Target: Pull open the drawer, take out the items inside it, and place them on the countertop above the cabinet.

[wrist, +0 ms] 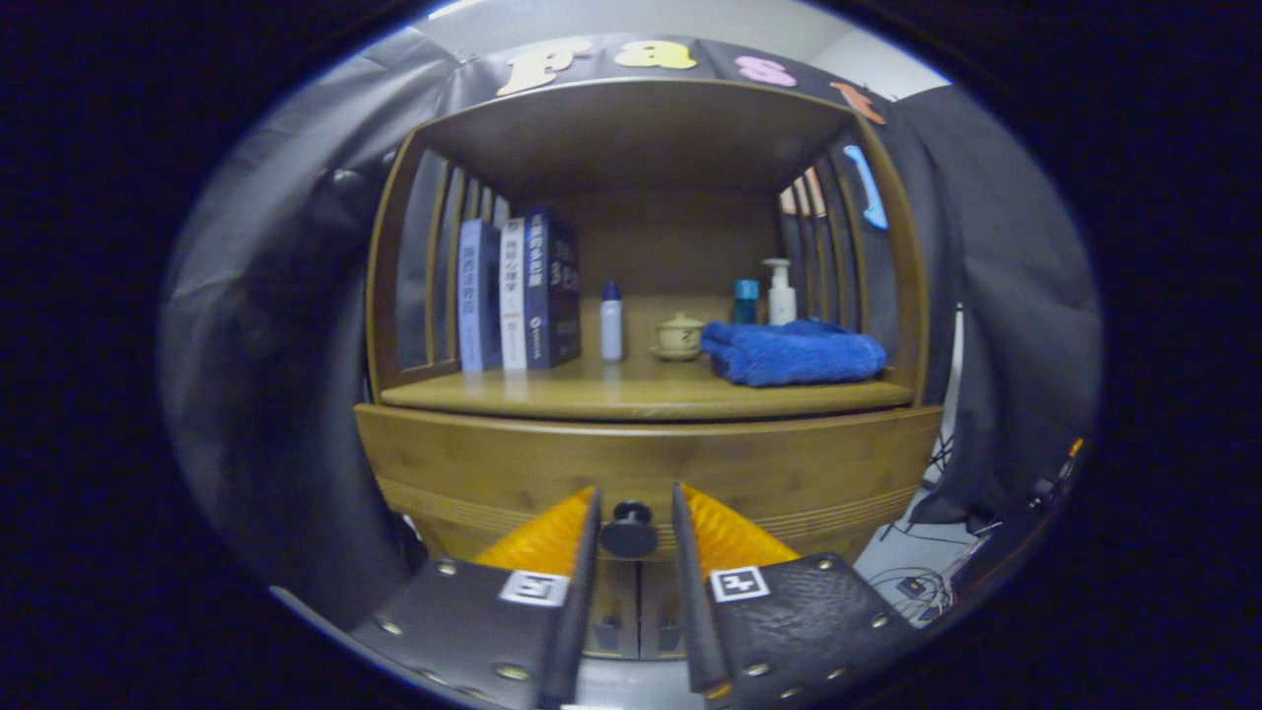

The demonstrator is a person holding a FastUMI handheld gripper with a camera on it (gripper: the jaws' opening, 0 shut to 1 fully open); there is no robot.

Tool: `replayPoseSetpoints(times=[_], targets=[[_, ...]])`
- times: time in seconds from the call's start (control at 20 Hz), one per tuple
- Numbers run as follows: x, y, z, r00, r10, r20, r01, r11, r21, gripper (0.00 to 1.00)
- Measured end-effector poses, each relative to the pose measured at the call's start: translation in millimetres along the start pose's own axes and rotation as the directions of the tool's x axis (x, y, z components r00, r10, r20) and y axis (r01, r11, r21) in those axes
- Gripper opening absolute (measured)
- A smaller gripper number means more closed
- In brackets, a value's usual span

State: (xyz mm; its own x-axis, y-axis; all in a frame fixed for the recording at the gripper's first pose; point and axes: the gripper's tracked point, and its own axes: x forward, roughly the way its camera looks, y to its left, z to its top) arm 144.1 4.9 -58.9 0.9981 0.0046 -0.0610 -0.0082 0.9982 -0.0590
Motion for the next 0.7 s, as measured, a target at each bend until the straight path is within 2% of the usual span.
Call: replayPoseSetpoints(times=[0.15,0.3,0.4,0.45,0.5,0.55,0.6,0.7], targets=[[11,11,-9,1.000,0.025,0.010,-0.025,0.999,0.046,0.61],[29,-2,-11,0.999,-0.036,0.018,0.034,0.997,0.075,0.88],[45,1,-28,0.999,-0.022,-0.046,0.025,0.998,0.060,0.89],[55,3,-40,0.996,-0.016,-0.090,0.020,0.999,0.039,0.81],[60,-2,-48,0.990,-0.048,-0.129,0.049,0.999,0.002,0.74],[60,-14,-43,0.993,-0.078,-0.090,0.075,0.997,-0.036,0.66],[49,-14,-42,0.992,-0.076,-0.103,0.074,0.997,-0.028,0.58],[64,-8,-45,0.995,-0.058,-0.079,0.060,0.998,0.013,0.42]])
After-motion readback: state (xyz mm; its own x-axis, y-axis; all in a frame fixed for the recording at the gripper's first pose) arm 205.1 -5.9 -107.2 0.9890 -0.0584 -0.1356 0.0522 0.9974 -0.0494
